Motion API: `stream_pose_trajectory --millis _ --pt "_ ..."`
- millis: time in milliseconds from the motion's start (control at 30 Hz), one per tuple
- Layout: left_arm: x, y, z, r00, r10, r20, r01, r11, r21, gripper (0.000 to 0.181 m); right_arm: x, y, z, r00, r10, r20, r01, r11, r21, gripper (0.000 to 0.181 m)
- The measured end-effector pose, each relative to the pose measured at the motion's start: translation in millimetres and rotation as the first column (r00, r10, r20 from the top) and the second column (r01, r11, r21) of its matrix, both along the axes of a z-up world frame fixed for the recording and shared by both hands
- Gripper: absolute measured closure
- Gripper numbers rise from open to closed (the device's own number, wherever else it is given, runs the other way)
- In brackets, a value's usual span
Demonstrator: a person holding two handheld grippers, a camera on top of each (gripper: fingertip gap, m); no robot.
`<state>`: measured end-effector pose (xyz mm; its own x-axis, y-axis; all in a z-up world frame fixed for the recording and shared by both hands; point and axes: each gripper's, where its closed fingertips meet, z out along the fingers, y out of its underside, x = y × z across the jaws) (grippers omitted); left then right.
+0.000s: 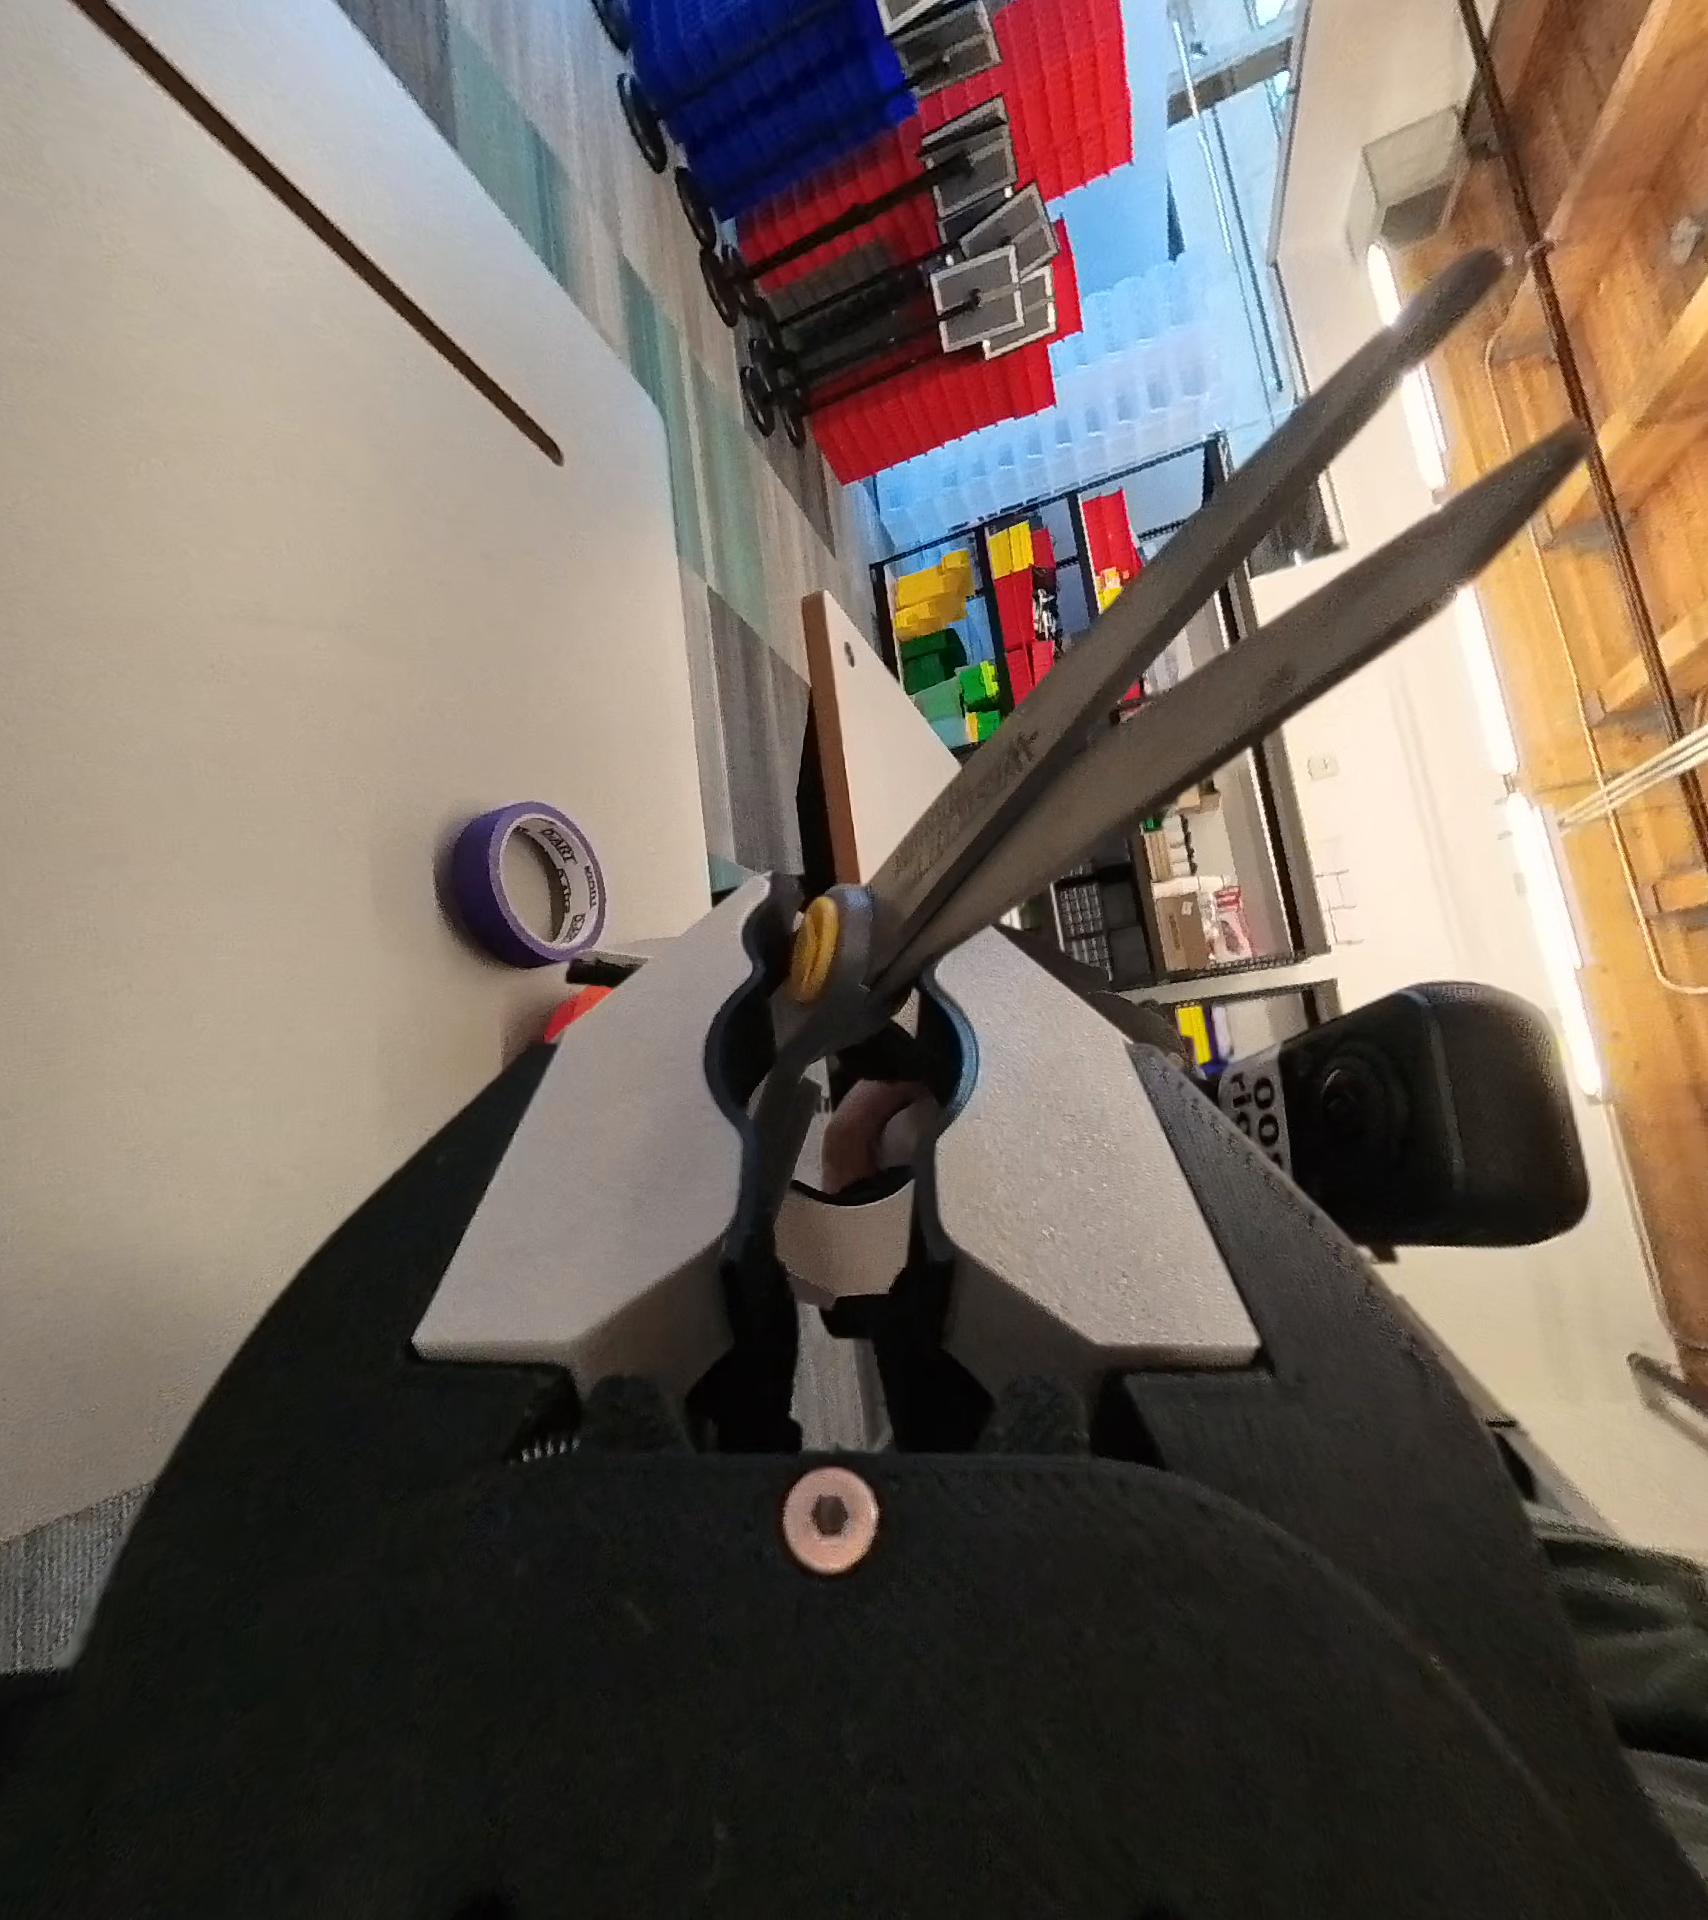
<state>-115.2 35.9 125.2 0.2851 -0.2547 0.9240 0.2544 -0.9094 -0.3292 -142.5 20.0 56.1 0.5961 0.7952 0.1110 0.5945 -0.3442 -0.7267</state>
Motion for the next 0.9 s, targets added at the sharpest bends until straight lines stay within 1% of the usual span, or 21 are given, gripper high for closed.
stream_pose_trajectory --millis 100,200,267,400,500,567,667,733,767,900 --pt "1 0 -13 0.999 -0.048 -0.026 0.047 0.998 -0.051 0.162 0 -5 -12 1.0 0.01 -0.004 -0.011 0.995 -0.098 0.141" --pt "2 1 -25 0.995 -0.088 0.035 0.093 0.984 -0.154 0.16 -4 -15 -17 0.992 0.009 -0.123 -0.04 0.966 -0.254 0.147" --pt "3 1 -30 0.993 -0.104 0.053 0.111 0.981 -0.157 0.16 -3 -19 -22 0.991 0.009 -0.136 -0.049 0.954 -0.296 0.15" --pt "1 1 -30 0.985 -0.082 0.152 0.109 0.977 -0.182 0.157 -2 -18 -26 0.995 -0.002 -0.1 -0.026 0.961 -0.274 0.151" --pt "-1 3 -26 0.978 -0.065 0.196 0.1 0.98 -0.174 0.156 0 -10 -24 0.999 -0.023 -0.041 0.015 0.983 -0.185 0.15" --pt "-2 4 -23 0.978 -0.072 0.197 0.103 0.983 -0.153 0.156 1 -6 -22 0.999 -0.04 -0.018 0.037 0.99 -0.139 0.149" --pt "-4 5 -18 0.979 -0.089 0.185 0.113 0.986 -0.125 0.157 -2 -3 -16 0.998 -0.058 -0.032 0.054 0.993 -0.105 0.146" --pt "-4 6 -17 0.98 -0.097 0.175 0.117 0.987 -0.108 0.157 -2 0 -15 0.998 -0.06 -0.016 0.058 0.995 -0.08 0.144" --pt "-5 6 -17 0.98 -0.099 0.17 0.118 0.988 -0.104 0.158 -2 1 -14 0.998 -0.064 -0.012 0.063 0.995 -0.072 0.137" --pt "-8 6 -15 0.98 -0.094 0.177 0.113 0.988 -0.101 0.157 -7 1 -12 0.998 -0.053 -0.042 0.049 0.996 -0.077 0.136"
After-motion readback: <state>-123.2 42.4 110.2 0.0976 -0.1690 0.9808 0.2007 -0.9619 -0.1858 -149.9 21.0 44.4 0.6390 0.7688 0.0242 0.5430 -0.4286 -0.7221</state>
